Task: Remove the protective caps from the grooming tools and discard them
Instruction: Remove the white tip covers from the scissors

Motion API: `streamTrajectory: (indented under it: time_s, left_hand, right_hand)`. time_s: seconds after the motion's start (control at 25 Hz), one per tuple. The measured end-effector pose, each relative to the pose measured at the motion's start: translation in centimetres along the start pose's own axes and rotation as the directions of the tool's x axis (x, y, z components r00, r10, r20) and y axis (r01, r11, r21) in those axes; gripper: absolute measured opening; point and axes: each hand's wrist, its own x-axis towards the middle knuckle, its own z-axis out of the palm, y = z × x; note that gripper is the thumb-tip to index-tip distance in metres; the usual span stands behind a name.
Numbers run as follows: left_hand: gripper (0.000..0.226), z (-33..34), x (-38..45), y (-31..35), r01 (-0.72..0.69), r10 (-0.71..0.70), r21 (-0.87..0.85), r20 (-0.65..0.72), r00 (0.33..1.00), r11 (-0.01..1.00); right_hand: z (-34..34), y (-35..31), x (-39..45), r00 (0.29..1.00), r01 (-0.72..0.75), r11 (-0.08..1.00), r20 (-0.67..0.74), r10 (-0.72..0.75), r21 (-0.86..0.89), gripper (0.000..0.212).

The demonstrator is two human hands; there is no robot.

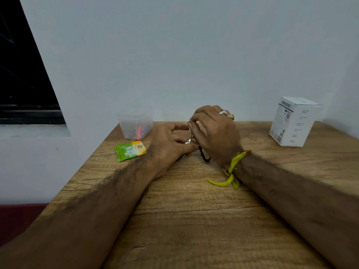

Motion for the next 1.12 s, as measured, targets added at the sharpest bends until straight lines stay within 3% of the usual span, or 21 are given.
streamTrajectory:
  time_s: [0.08, 0.24, 0.48, 0.8, 1.0, 1.12]
  left_hand:
    - [0.052, -0.2, 0.0, -0.1, 0.003, -0.003, -0.016, -0.006, 1.000, 1.000]
    - [0.052, -0.1, 0.1, -0.2, -0.006, 0.006, -0.047, 0.006, 1.000, 0.999]
    - [0.049, -0.3, 0.3, -0.6, -0.021, 0.024, -0.074, 0.036, 0.999, 0.997]
    - [0.039, -0.4, 0.3, -0.6, -0.009, 0.014, -0.083, 0.059, 0.998, 0.996]
    - [0.039, -0.6, 0.4, -0.6, -0.005, 0.012, -0.094, 0.074, 0.997, 0.996]
    - [0.035, -0.6, 0.4, -0.7, 0.007, 0.001, -0.094, 0.079, 0.997, 0.996]
  right_hand:
    - [-0.6, 0.4, -0.5, 0.999, 0.032, 0.998, -0.001, -0.032, 0.052, 0.013]
    - [-0.7, 0.2, -1.0, 0.986, 0.095, 0.995, 0.134, -0.094, -0.004, 0.013]
    - [-1.1, 0.3, -0.9, 0.985, 0.067, 0.997, 0.154, -0.071, 0.032, 0.014]
    - [-2.1, -0.3, -1.0, 0.966, 0.149, 0.988, 0.220, -0.138, -0.032, 0.014]
    - [-2.3, -0.9, -1.9, 0.977, 0.070, 0.993, 0.208, -0.048, -0.099, 0.017]
    - [-2.1, -0.2, -2.0, 0.970, 0.011, 1.000, 0.241, -0.006, -0.022, 0.019]
